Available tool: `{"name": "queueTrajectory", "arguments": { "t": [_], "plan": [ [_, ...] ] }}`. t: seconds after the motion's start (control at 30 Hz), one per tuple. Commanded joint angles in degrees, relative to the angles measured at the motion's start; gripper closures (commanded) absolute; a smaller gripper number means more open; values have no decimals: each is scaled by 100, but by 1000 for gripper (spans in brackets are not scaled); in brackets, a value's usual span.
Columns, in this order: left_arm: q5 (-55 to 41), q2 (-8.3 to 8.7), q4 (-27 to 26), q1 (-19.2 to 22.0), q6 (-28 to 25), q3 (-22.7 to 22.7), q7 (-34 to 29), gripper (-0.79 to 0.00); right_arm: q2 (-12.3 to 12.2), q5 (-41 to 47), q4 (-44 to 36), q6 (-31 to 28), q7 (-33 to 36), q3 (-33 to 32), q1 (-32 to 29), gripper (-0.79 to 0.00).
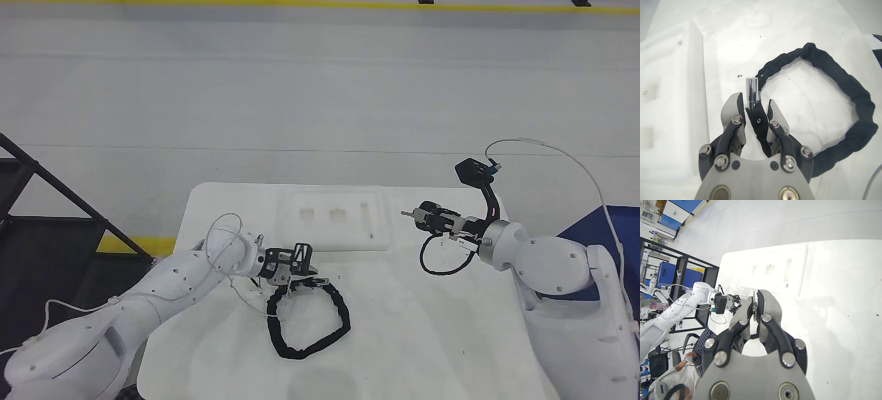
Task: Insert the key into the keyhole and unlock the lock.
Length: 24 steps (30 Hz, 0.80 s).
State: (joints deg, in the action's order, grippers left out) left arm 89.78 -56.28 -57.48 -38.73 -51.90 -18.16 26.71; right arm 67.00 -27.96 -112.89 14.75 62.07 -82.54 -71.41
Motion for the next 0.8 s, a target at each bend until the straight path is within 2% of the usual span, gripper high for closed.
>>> {"name": "queueTrajectory", "arguments": {
  "t": [0.0,0.3,0.53,0.6,0.63,0.67,0.77],
  "plan": [
    [-1,-63,76,14,-21,9,-4,-289,0,0,0,0,0,0,0,0],
    [81,-308,471,80,-178,55,5,-320,0,0,0,0,0,0,0,0],
    [162,-479,692,123,-359,103,-31,-286,0,0,0,0,0,0,0,0],
    [192,-521,740,135,-409,115,-6,-249,0,0,0,0,0,0,0,0],
    [199,-540,768,138,-431,119,14,-194,0,0,0,0,0,0,0,0],
    [209,-558,792,144,-453,121,34,0,0,0,0,0,0,0,0,0],
    [226,-607,883,159,-505,120,110,0,0,0,0,0,0,0,0,0]
  ]
}}
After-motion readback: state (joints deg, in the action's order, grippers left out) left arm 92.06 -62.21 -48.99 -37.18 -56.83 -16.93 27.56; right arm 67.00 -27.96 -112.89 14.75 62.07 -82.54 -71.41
